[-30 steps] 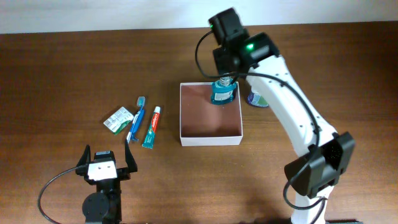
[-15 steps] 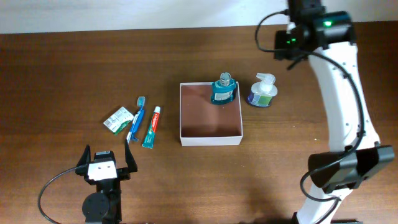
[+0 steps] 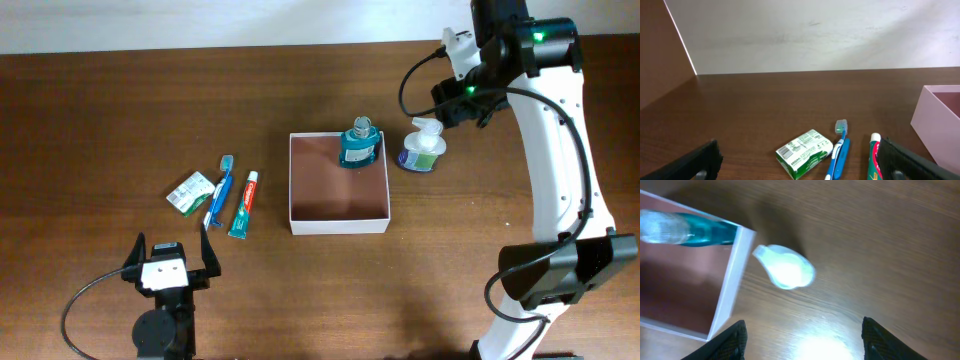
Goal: Pack container
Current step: 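Move the right gripper over the foaming soap pump bottle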
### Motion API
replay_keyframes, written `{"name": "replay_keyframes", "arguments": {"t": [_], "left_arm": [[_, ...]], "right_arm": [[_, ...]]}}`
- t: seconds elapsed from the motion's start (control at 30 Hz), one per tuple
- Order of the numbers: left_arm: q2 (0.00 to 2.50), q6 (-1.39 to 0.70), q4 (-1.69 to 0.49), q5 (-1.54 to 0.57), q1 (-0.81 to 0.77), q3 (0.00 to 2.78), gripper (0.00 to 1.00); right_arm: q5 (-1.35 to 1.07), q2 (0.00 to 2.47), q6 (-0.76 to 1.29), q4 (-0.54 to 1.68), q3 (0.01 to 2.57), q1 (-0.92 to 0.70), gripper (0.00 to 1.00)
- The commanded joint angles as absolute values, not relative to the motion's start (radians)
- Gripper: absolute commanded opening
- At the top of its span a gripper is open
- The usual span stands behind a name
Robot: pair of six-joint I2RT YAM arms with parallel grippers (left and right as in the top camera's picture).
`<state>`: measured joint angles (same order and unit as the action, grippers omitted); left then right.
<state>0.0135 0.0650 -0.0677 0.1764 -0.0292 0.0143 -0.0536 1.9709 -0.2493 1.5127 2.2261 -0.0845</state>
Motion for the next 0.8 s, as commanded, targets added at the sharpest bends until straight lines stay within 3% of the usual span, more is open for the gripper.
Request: {"name": "replay_keyframes", "arguments": {"t": [0.0, 0.23, 0.47, 0.77], "left_arm": [[0.005, 0.084, -0.068, 0.177, -0.023, 0.009, 0.99], [0.005, 0.084, -0.068, 0.177, -0.023, 0.009, 0.99], [0.005, 0.084, -0.068, 0.177, -0.023, 0.009, 0.99], [0.005, 0.084, -0.068, 0.177, -0.023, 0.009, 0.99]], "right_arm": [[-0.212, 1.955, -0.296, 1.515, 2.220, -0.084, 0.66], [-0.212, 1.990, -0.295, 1.526, 2.214, -0.084, 0.66], [-0.198, 2.006, -0.444, 1.513, 2.160, -0.084, 0.66], [-0.146, 2.008, -0.525, 1.370, 2.018, -0.083, 0.66]]}}
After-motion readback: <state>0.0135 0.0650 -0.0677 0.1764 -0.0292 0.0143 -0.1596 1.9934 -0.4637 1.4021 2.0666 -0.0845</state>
